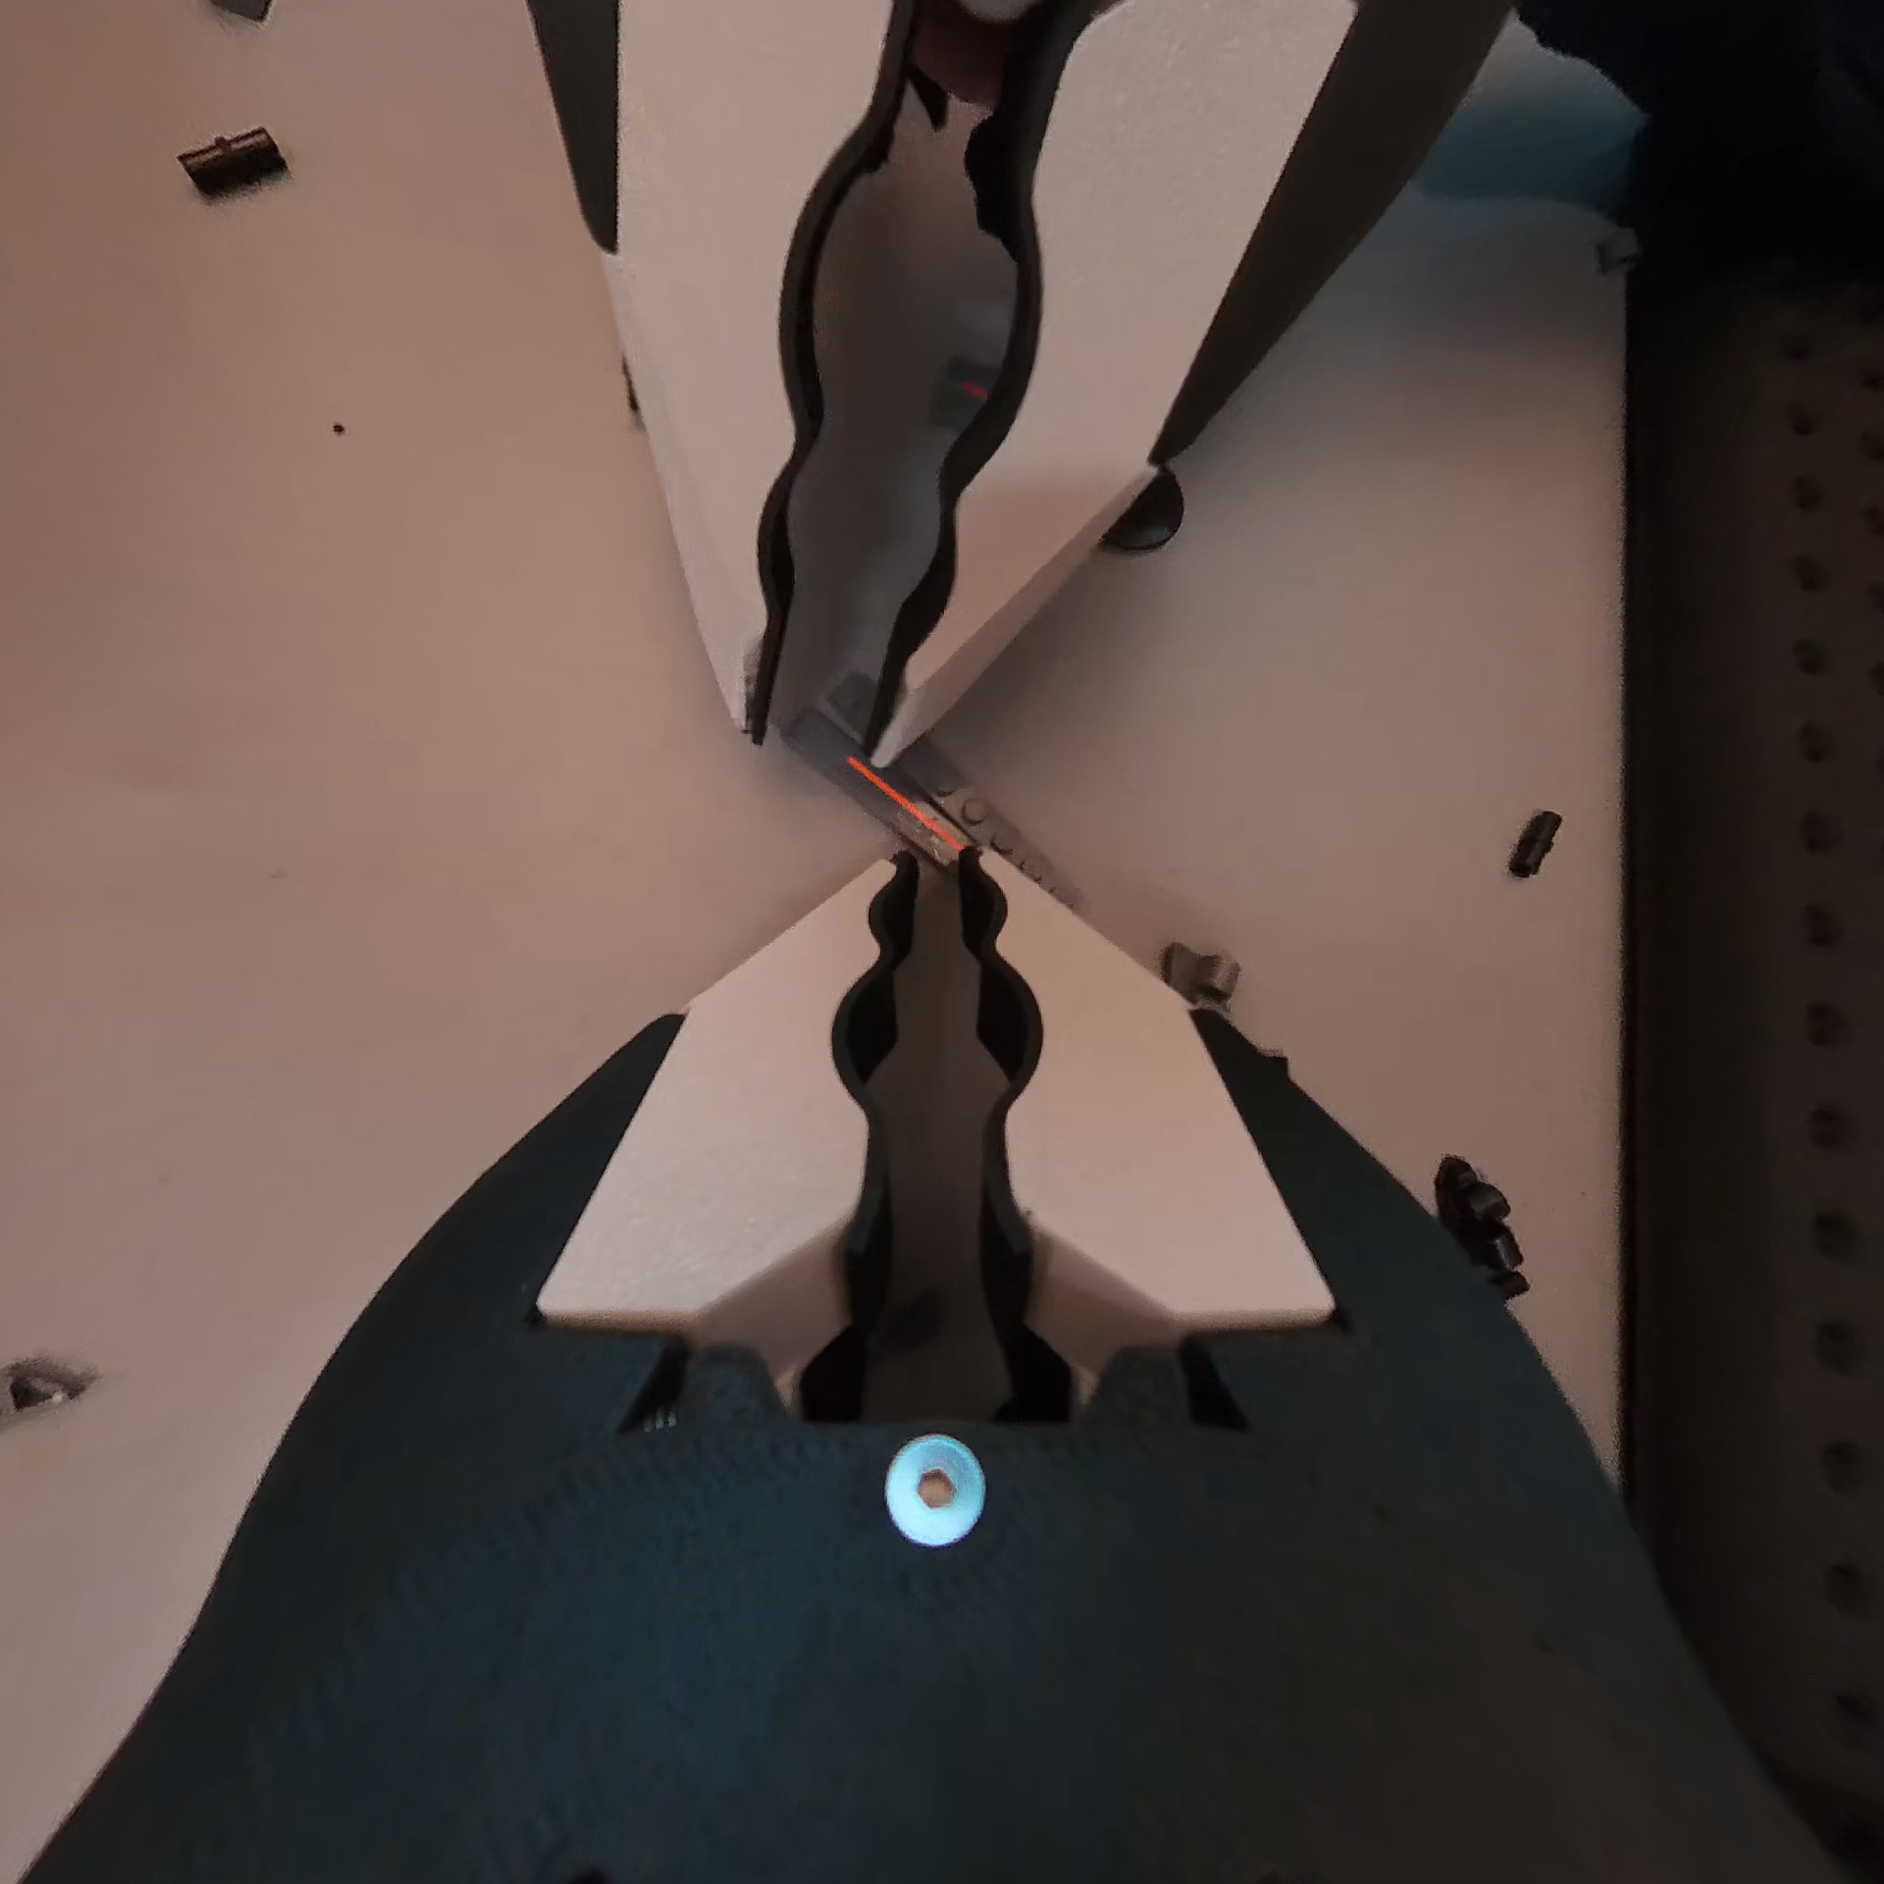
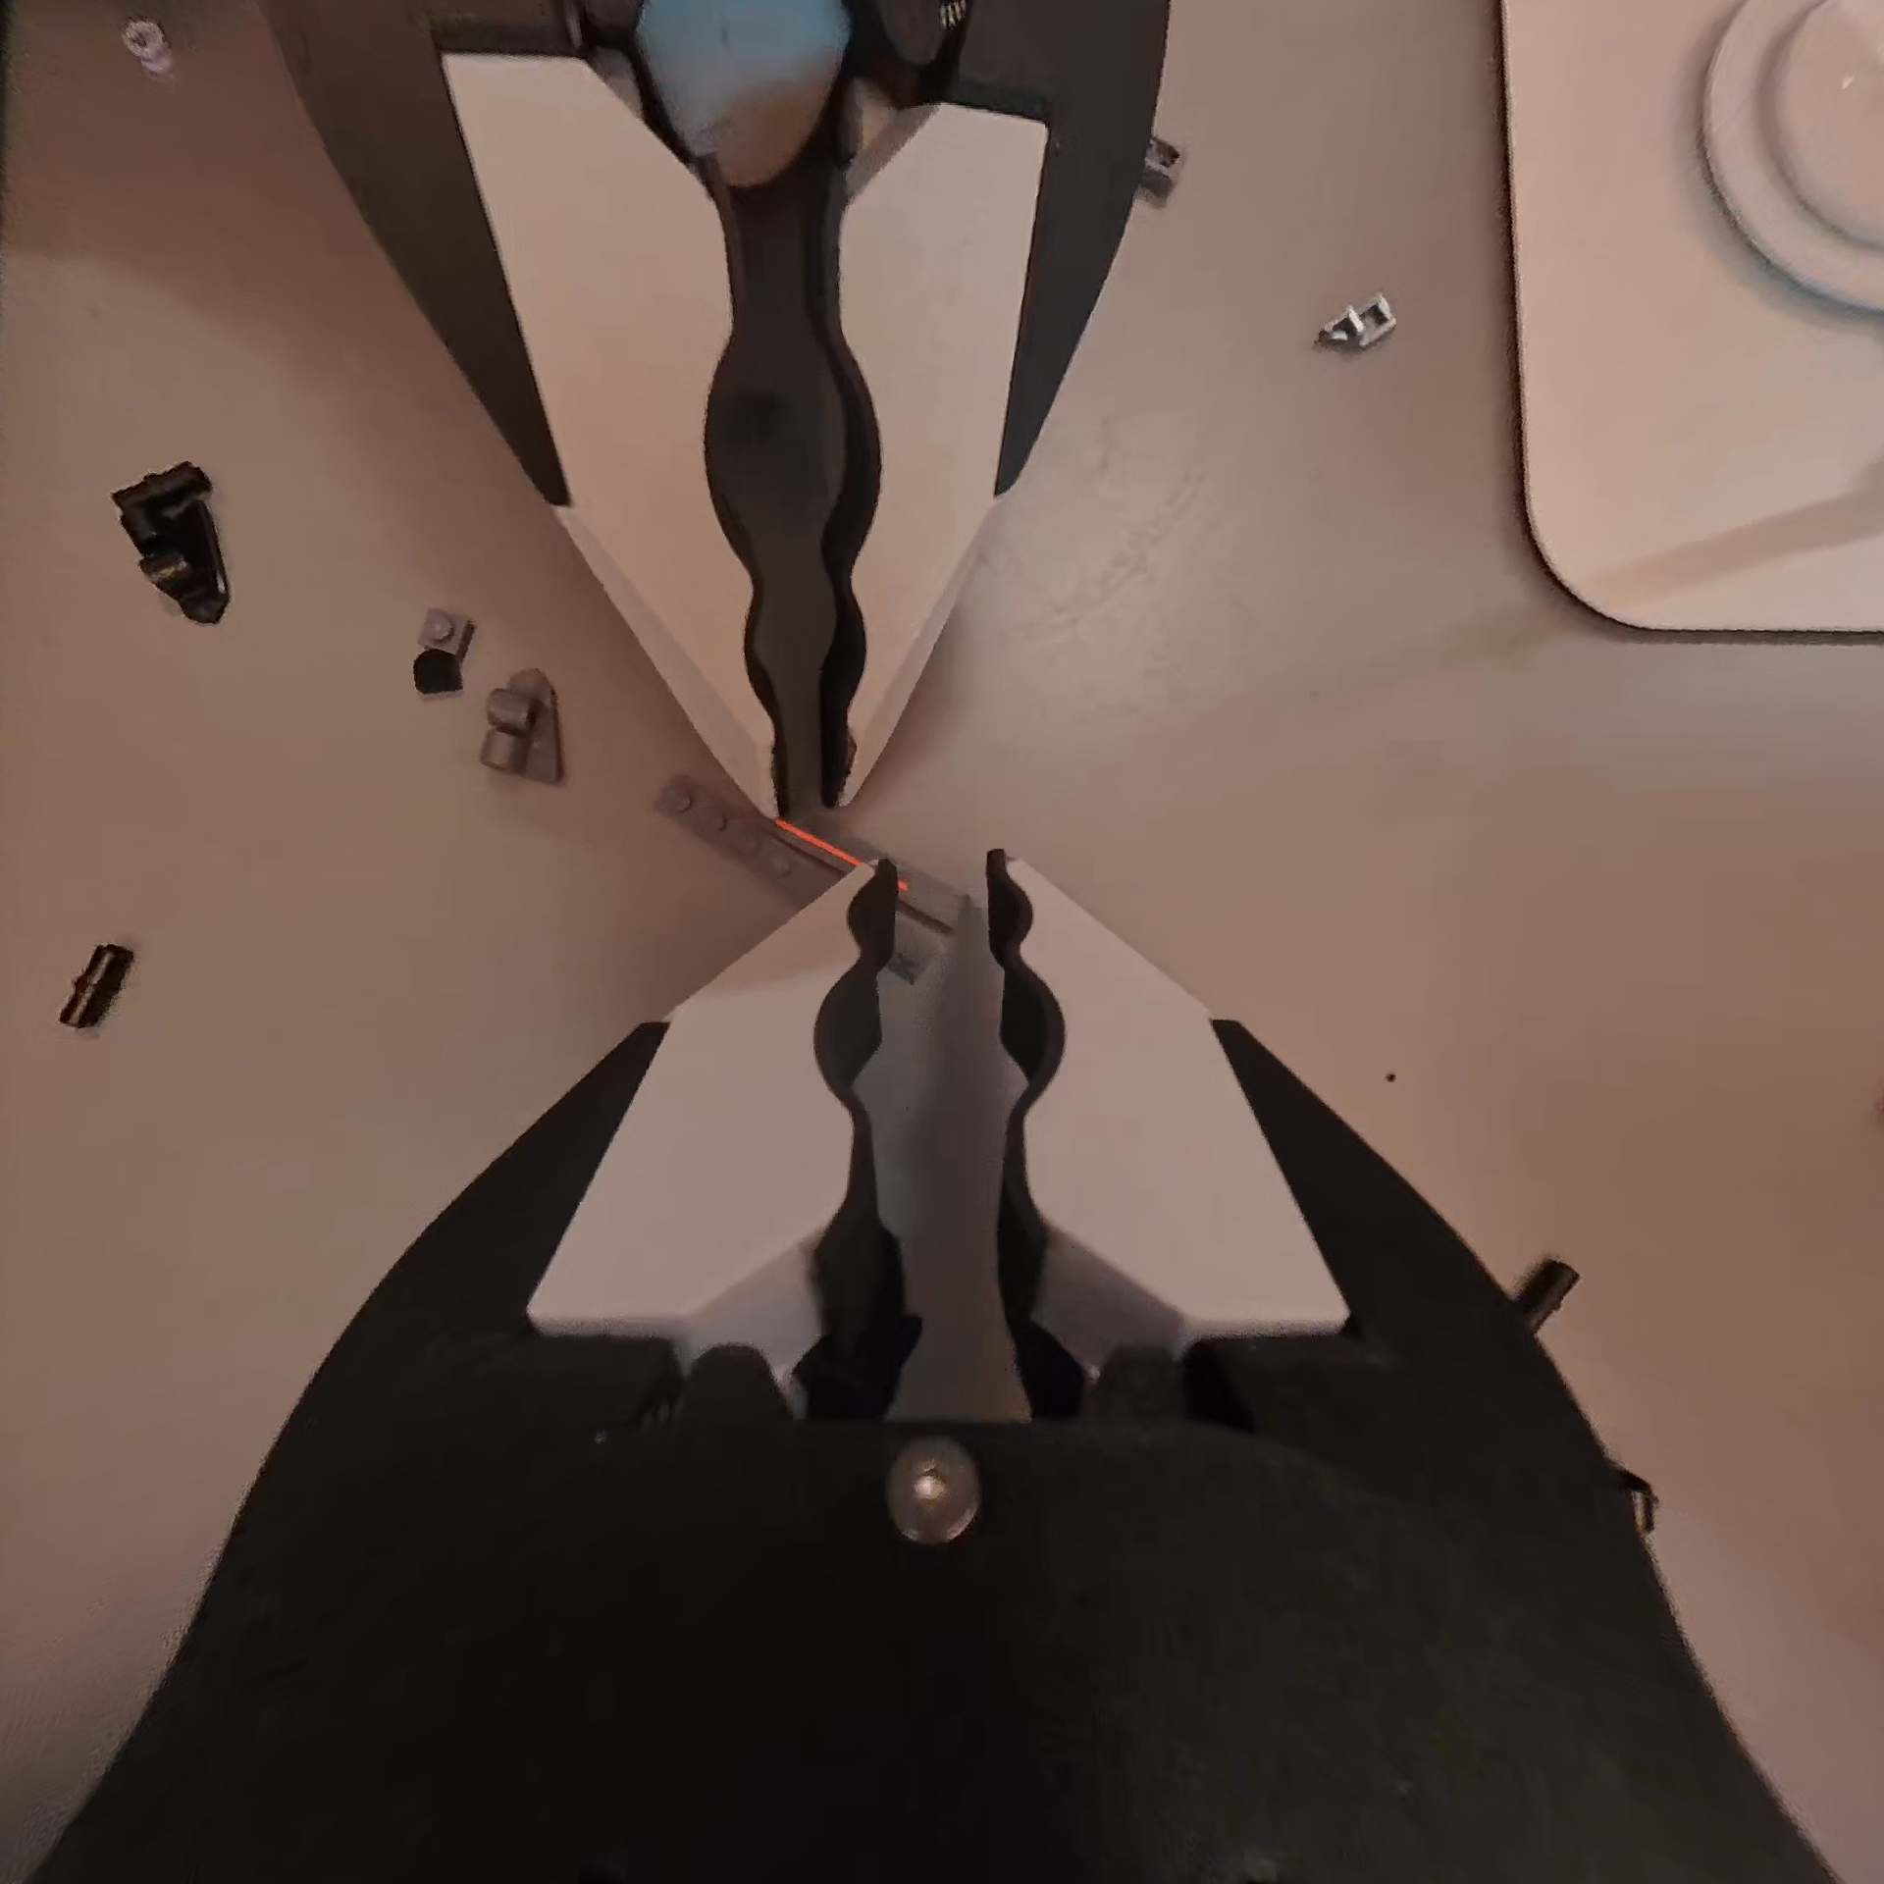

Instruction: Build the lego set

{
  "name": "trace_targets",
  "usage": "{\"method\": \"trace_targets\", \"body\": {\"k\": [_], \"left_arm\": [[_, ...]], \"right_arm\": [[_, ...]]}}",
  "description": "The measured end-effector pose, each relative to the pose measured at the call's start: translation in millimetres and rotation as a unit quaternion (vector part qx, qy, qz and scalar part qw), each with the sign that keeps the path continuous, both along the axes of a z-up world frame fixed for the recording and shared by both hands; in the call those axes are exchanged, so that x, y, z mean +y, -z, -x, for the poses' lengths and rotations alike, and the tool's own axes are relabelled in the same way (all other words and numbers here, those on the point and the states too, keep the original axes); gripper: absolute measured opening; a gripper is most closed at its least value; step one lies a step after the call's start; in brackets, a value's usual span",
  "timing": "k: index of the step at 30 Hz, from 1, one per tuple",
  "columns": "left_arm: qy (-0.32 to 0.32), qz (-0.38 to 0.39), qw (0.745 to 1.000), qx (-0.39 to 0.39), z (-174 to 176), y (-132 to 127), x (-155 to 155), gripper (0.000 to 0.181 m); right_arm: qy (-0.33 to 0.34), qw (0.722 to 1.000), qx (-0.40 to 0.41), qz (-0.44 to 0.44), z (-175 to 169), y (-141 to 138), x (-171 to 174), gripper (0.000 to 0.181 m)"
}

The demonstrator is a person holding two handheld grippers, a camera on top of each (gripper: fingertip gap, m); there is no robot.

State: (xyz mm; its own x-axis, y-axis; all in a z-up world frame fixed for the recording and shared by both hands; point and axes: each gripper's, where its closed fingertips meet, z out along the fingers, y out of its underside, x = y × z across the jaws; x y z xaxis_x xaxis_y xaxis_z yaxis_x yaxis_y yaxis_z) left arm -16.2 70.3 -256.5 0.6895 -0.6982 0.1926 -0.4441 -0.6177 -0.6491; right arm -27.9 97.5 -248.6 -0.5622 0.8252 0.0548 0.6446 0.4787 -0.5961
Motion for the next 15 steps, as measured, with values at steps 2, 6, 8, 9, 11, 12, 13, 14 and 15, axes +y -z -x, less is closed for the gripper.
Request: {"method": "trace_targets", "body": {"k": [2, 6, 8, 9, 11, 12, 13, 14, 15], "left_arm": [[-0.002, -0.004, 1.0, 0.008, 1.4, 0.1, 0.8, 0.008], [0.0, -0.005, 1.0, 0.01, 0.9, 0.1, 0.4, 0.009], [0.001, -0.005, 1.0, 0.011, 0.6, 0.2, 0.3, 0.009], [0.002, -0.005, 1.0, 0.012, 0.5, 0.2, -0.1, 0.01], [0.003, -0.005, 1.0, 0.014, 0.1, 0.2, -0.6, 0.01], [0.004, -0.005, 1.0, 0.015, -0.1, 0.2, -0.8, 0.011], [0.005, -0.004, 1.0, 0.014, -0.2, 0.2, -1.2, 0.011], [0.005, -0.004, 1.0, 0.014, -0.2, 0.1, -1.4, 0.011], [0.005, -0.003, 1.0, 0.014, 0.1, 0.2, -1.6, 0.011]], "right_arm": [[0.0, 1.0, -0.003, -0.004, 0.2, 3.8, 1.7, 0.015], [-0.01, 1.0, -0.025, -0.004, -5.4, 8.5, -2.9, 0.014], [-0.013, 0.999, -0.036, -0.005, -9.3, 10.0, -4.1, 0.014], [-0.013, 0.999, -0.042, -0.002, -11.0, 10.3, -5.0, 0.013], [-0.017, 0.999, -0.05, 0.001, -14.5, 10.4, -7.3, 0.014], [-0.022, 0.999, -0.049, -0.002, -15.2, 10.4, -8.5, 0.013], [-0.027, 0.999, -0.048, -0.003, -15.3, 10.4, -10.2, 0.01], [-0.03, 0.998, -0.047, -0.004, -15.0, 10.5, -11.8, 0.007], [-0.032, 0.998, -0.045, -0.006, -14.5, 10.5, -13.1, 0.006]]}}
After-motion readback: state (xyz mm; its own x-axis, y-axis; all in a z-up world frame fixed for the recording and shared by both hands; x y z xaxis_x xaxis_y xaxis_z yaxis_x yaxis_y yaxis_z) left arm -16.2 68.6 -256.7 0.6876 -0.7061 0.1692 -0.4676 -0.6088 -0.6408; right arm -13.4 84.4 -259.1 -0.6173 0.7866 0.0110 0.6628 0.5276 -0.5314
